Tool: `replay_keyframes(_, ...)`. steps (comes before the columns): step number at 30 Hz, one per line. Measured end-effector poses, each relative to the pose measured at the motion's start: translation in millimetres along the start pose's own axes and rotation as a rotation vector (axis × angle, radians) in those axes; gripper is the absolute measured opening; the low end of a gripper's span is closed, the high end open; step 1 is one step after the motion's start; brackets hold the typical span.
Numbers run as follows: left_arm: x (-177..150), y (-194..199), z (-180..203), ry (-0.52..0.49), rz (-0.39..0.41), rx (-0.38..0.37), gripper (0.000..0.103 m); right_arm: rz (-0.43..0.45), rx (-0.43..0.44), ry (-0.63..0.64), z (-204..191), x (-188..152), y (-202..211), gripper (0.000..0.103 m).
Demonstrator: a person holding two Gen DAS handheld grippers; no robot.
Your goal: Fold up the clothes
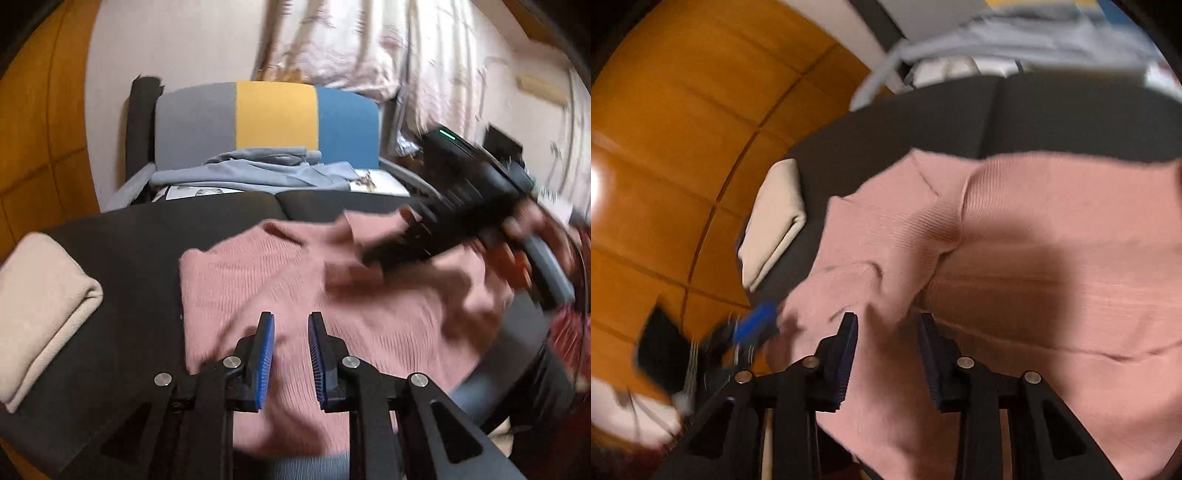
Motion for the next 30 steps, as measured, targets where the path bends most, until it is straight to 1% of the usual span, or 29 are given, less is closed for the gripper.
replay_keyframes(1, -8, -1, 3, -0.008, -0.010, -0.013, 0.018, -0.015, 0.015, -0.024, -1, 1, -10, 0.026)
replay_keyframes(2, -14, -2, 7, -0.006, -0.018, -0.021, 0.018, -0.029, 0.030, -0.048, -2, 3, -20, 0.012)
replay_keyframes(3, -19, -5, 8, -0.004, -0.027, -0.018, 0.018, -0.044, 0.044, -0.073, -3, 5, -30, 0.006)
replay_keyframes(5, -28, -11, 7, 0.000, -0.041, 0.002, 0.018, -0.073, 0.074, -0.121, -5, 8, -49, 0.006)
replay_keyframes(6, -32, -14, 6, 0.002, -0.049, 0.013, 0.018, -0.072, 0.076, -0.126, -8, 14, -53, 0.006)
replay_keyframes(7, -33, -18, 4, 0.011, -0.050, 0.023, 0.018, -0.056, 0.071, -0.116, -13, 26, -51, 0.006)
replay_keyframes(11, -32, -19, -1, 0.061, -0.047, 0.010, 0.018, -0.004, 0.043, -0.068, -34, 89, -58, 0.006)
replay_keyframes(13, -25, -21, -6, 0.085, -0.040, 0.008, 0.018, -0.011, 0.028, -0.056, -38, 108, -77, 0.005)
replay_keyframes(14, -22, -22, -7, 0.098, -0.038, 0.004, 0.018, -0.016, 0.022, -0.052, -39, 117, -88, 0.002)
replay_keyframes(15, -20, -23, -9, 0.111, -0.036, -0.001, 0.018, -0.023, 0.018, -0.052, -39, 122, -98, 0.003)
replay_keyframes(17, -14, -30, -15, 0.149, -0.059, 0.005, 0.018, -0.046, 0.019, -0.062, -38, 123, -119, 0.003)
replay_keyframes(18, -14, -35, -21, 0.157, -0.074, 0.035, 0.018, -0.061, 0.021, -0.066, -35, 120, -131, 0.003)
replay_keyframes(19, -14, -41, -27, 0.165, -0.088, 0.065, 0.018, -0.077, 0.022, -0.066, -33, 116, -141, 0.004)
replay_keyframes(20, -14, -42, -31, 0.181, -0.090, 0.068, 0.018, -0.092, 0.022, -0.066, -30, 111, -152, 0.007)
replay_keyframes(21, -14, -42, -35, 0.198, -0.091, 0.070, 0.018, -0.087, 0.028, -0.065, -30, 109, -154, 0.007)
replay_keyframes(23, -14, -41, -41, 0.236, -0.084, 0.058, 0.018, -0.047, 0.047, -0.058, -35, 107, -145, 0.016)
replay_keyframes(24, -14, -39, -44, 0.254, -0.074, 0.057, 0.018, -0.018, 0.062, -0.051, -39, 106, -135, 0.035)
replay_keyframes(26, -14, -35, -47, 0.288, -0.046, 0.046, 0.018, 0.047, 0.058, 0.015, -53, 99, -101, 0.054)
replay_keyframes(27, -15, -33, -49, 0.305, -0.031, 0.041, 0.018, 0.045, 0.042, 0.068, -60, 90, -90, 0.054)
replay_keyframes(29, -11, -32, -52, 0.353, -0.010, 0.028, 0.018, -0.009, -0.003, 0.197, -72, 66, -78, 0.052)
replay_keyframes(30, -9, -31, -54, 0.377, -0.004, 0.021, 0.018, -0.044, -0.029, 0.250, -74, 54, -78, 0.052)
Point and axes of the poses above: each gripper's, at about its wrist camera, not at the fingertips, and y roughly against the way its jaws point, z to its right, x to its top, the point moved 10 cm from there along -y, roughly the way its jaws point, and after that the axes turned 13 degrees about y, right-handed, at the moved point
